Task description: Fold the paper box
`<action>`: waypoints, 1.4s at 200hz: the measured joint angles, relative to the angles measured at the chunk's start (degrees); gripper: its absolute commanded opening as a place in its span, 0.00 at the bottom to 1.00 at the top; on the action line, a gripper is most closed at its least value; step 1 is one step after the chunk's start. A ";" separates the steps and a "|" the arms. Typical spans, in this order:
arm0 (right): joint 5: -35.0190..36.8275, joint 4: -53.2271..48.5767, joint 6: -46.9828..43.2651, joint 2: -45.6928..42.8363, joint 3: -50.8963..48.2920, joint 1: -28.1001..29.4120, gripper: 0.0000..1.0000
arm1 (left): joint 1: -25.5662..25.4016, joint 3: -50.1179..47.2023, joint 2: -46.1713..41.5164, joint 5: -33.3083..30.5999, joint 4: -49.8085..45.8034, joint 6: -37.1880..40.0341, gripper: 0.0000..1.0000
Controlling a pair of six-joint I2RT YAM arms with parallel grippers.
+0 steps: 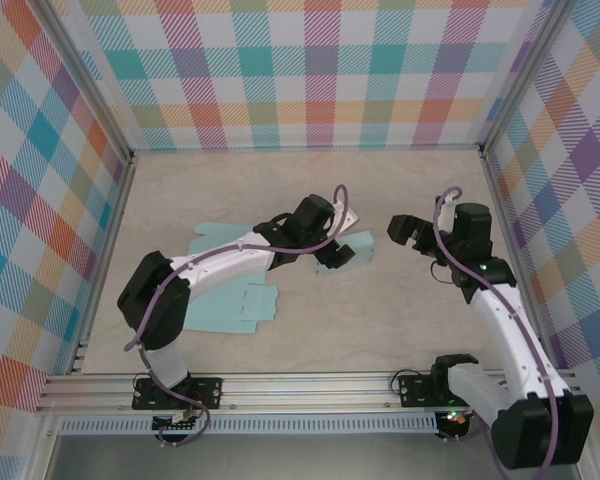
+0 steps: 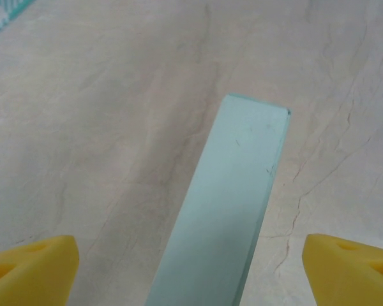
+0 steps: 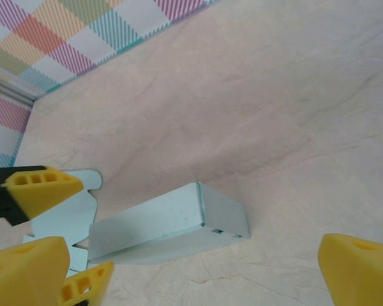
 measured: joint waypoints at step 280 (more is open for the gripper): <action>13.33 -3.65 3.63 -29.18 -7.08 0.02 1.00 | -2.14 14.32 28.09 -14.64 25.16 40.59 0.48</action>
